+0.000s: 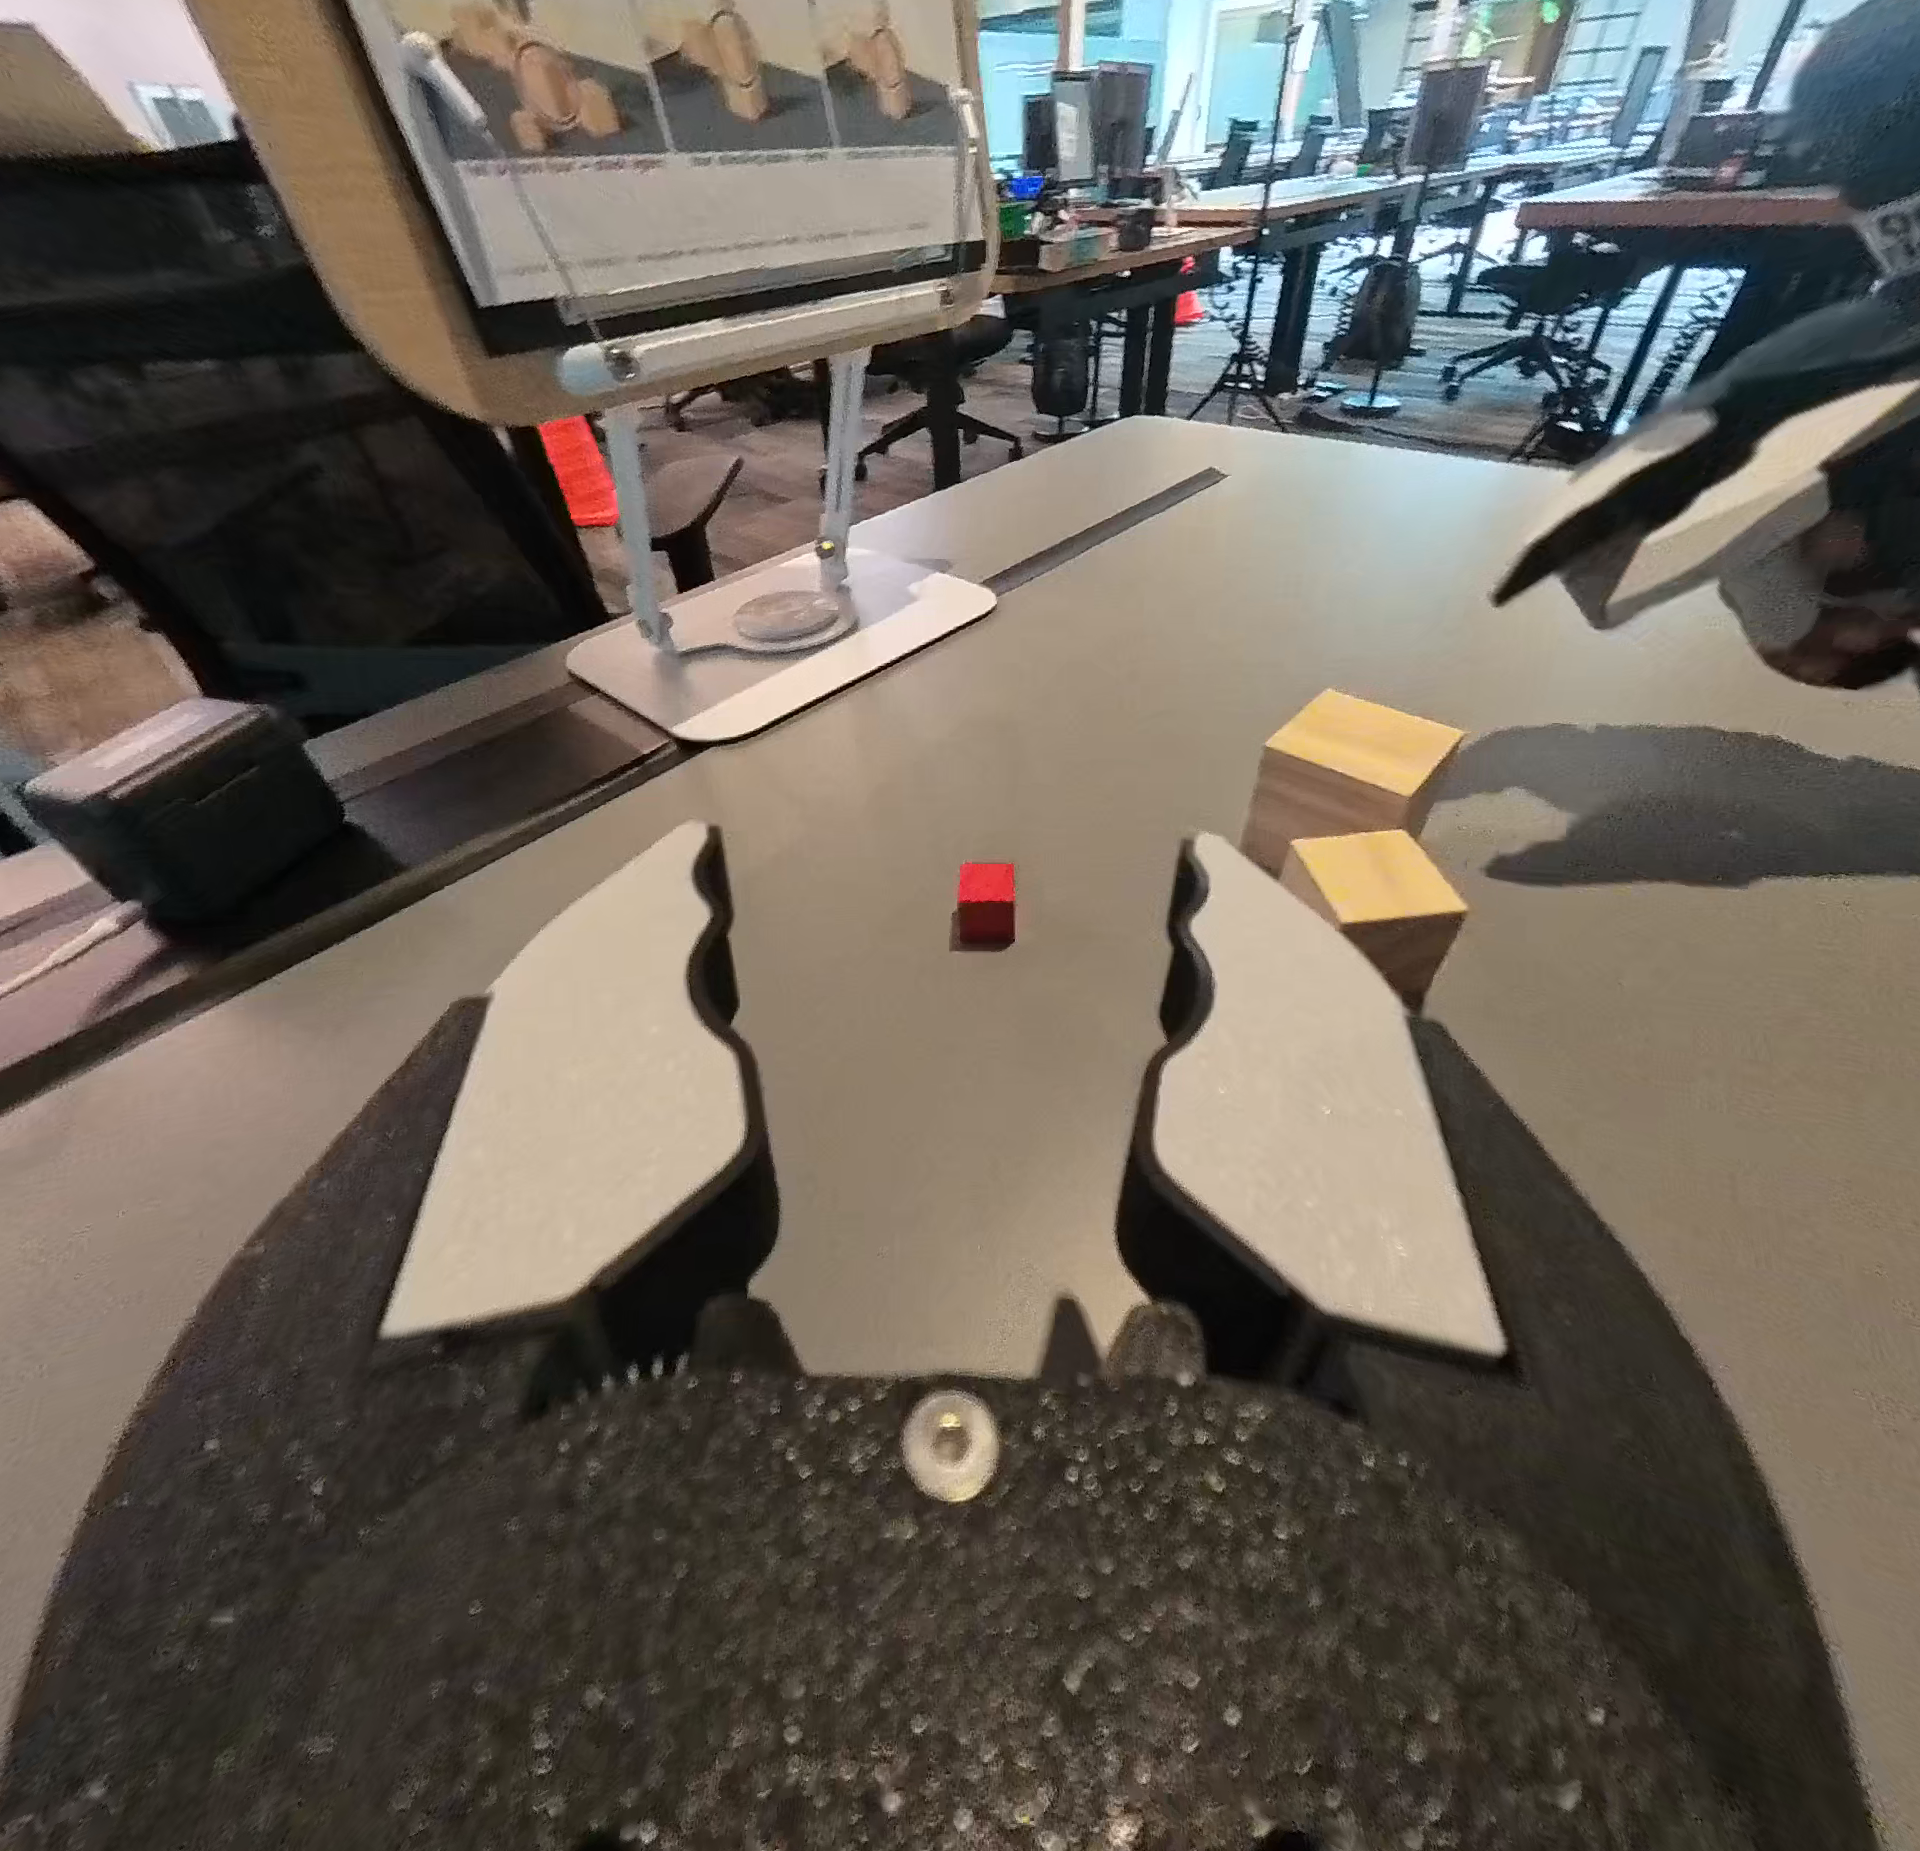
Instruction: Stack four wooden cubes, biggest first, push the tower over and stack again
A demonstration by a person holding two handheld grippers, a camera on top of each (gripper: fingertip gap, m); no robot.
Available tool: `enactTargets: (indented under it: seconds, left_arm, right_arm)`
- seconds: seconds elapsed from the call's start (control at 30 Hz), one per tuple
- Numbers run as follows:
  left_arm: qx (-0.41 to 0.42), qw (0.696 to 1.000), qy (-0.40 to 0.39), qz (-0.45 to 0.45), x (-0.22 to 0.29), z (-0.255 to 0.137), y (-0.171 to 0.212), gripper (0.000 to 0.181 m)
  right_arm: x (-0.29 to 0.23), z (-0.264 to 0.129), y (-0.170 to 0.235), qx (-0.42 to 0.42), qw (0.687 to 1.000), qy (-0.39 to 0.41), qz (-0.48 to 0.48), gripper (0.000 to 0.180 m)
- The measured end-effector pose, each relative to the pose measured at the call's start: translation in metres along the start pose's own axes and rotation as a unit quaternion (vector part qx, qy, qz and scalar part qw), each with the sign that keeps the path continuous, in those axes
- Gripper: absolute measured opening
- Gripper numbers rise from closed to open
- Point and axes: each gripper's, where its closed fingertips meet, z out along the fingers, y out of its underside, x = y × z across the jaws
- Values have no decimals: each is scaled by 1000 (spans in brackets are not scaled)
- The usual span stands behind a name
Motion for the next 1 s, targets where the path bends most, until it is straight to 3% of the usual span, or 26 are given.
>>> enactTargets:
  seconds: [0.13, 0.23, 0.33, 0.53, 0.73, 1.0]
  left_arm:
    - [-2, 1000, 9, 1, 1, 0, 1, 82]
    - [-2, 1000, 5, -7, -4, -2, 2, 81]
    - [-3, 1000, -1, -12, -8, -3, 4, 80]
    - [-17, 1000, -10, 0, -12, -2, 9, 80]
    - [-26, 1000, -15, -3, -17, -2, 14, 80]
    - [-22, 1000, -19, -6, -19, -4, 10, 79]
  right_arm:
    - [-3, -4, 1, -51, 977, -3, -208, 88]
    - [-10, 2, -9, -84, 935, -17, -344, 94]
    - [-28, 16, -22, -110, 894, -77, -427, 94]
    - [-50, 58, -18, -242, 797, -187, -521, 88]
    - [-53, 89, 5, -371, 690, -225, -580, 86]
    - [-51, 106, 22, -425, 638, -247, -593, 79]
